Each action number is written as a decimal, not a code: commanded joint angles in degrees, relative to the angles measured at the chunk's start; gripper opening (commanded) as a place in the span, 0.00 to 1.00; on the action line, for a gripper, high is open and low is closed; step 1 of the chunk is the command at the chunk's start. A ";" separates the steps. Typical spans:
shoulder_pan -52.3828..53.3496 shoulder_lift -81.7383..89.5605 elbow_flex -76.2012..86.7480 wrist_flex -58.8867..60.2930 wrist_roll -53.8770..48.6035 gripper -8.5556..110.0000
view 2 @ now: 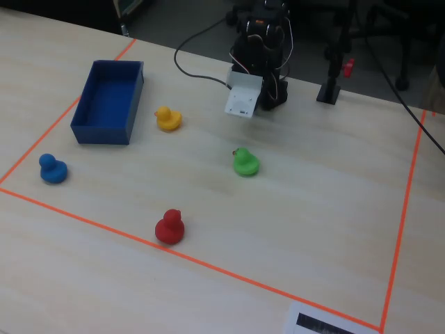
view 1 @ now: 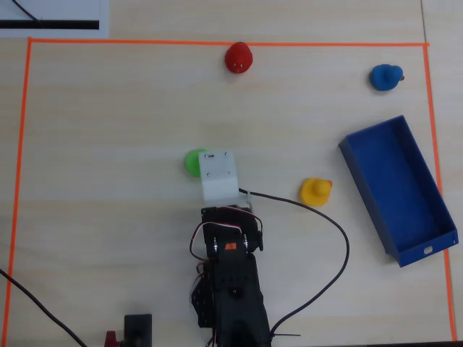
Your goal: Grasp red duck and put it into box.
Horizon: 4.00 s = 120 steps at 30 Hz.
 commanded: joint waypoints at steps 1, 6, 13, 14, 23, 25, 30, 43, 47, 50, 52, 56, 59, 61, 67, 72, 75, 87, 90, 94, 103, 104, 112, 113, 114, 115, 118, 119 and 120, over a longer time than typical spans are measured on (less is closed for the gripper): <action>0.35 -10.99 -16.87 -0.70 1.05 0.07; 0.00 -26.89 -33.84 -7.21 3.78 0.07; -0.26 -41.92 -40.43 -39.90 13.18 0.07; -0.35 -43.15 -39.29 -45.35 13.62 0.07; -0.97 -51.94 -23.12 -83.85 13.54 0.15; -1.05 -54.67 -19.95 -90.88 13.45 0.18; -0.70 -61.79 -15.21 -103.89 12.92 0.24; 3.43 -85.96 -28.56 -114.96 12.92 0.29; 4.48 -91.23 -32.96 -115.58 12.48 0.28; 4.83 -93.87 -35.33 -115.84 12.39 0.29; 5.27 -95.27 -36.65 -115.84 12.13 0.29; 6.86 -98.26 -40.25 -115.84 11.95 0.30; 8.61 -100.72 -43.68 -115.84 11.95 0.31; 9.93 -101.78 -45.53 -116.10 12.13 0.31; 12.04 -104.85 -50.19 -115.58 11.69 0.34; 11.34 -106.52 -50.27 -114.70 10.11 0.35; 10.11 -107.31 -50.10 -114.35 9.76 0.35; 8.79 -114.35 -57.13 -112.15 8.61 0.35; 9.23 -116.19 -59.24 -111.36 8.26 0.35; 9.49 -117.60 -60.73 -110.13 7.12 0.31; 9.67 -117.69 -61.17 -108.46 6.33 0.07; 9.67 -117.51 -61.17 -108.19 6.33 0.07; 9.32 -113.64 -61.70 -106.00 7.21 0.07; 9.49 -111.80 -62.23 -103.89 7.73 0.07; 9.76 -109.34 -62.75 -100.63 8.35 0.07; 10.20 -106.52 -63.63 -95.45 9.23 0.07; 12.39 -96.86 -68.73 -74.88 14.15 0.07; 13.18 -93.96 -70.40 -68.47 15.56 0.07; 13.97 -90.88 -71.37 -63.72 16.70 0.07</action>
